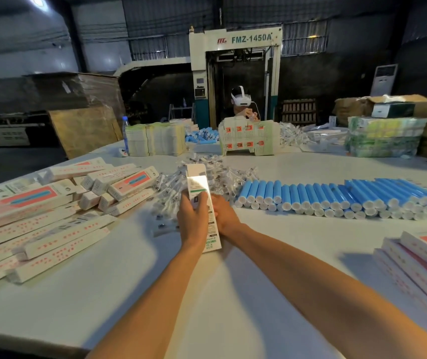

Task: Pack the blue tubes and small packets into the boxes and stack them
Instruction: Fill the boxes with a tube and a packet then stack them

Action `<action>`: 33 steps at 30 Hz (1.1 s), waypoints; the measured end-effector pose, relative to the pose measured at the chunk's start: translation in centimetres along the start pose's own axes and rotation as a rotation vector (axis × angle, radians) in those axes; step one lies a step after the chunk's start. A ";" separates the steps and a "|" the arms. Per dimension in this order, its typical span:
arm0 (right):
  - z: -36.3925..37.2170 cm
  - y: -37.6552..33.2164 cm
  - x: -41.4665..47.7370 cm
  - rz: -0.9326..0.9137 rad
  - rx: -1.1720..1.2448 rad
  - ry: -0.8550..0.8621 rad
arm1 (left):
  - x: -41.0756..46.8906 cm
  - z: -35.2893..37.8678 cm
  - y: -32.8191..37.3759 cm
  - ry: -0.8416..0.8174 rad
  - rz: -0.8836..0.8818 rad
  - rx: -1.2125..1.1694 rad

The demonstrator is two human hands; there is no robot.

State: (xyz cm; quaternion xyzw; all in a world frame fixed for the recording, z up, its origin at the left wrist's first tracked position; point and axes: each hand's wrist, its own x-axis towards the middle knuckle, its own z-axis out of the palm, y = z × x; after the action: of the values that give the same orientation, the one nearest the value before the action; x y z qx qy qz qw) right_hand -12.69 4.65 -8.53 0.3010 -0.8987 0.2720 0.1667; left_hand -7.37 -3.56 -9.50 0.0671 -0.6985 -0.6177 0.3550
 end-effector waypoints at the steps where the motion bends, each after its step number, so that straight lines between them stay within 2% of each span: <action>1: -0.2 0.3 0.1 0.050 0.035 0.022 | 0.0 0.0 -0.1 -0.007 -0.011 0.001; 6: -2.7 1.1 -1.4 0.212 0.049 0.140 | -0.5 0.5 0.5 -0.096 -0.031 -0.098; 15: -11.0 5.3 -6.3 0.355 0.582 0.413 | -3.9 2.8 2.0 -0.452 -0.243 -0.448; 20: -15.8 4.6 -8.0 0.225 0.936 0.554 | -5.6 3.4 2.4 -0.567 -0.267 -0.468; 28: -17.4 2.8 -6.8 0.116 0.840 0.491 | -6.4 3.2 3.5 -0.675 -0.168 -0.441; 33: -17.0 2.7 -6.2 0.068 0.721 0.343 | -6.6 3.1 3.8 -0.686 -0.140 -0.442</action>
State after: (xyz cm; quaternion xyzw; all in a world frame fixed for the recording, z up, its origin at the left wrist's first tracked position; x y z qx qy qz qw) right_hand -7.40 19.32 1.11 0.2606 -0.7141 0.6215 0.1892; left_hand -2.98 3.36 -8.73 -0.1730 -0.6206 -0.7621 0.0644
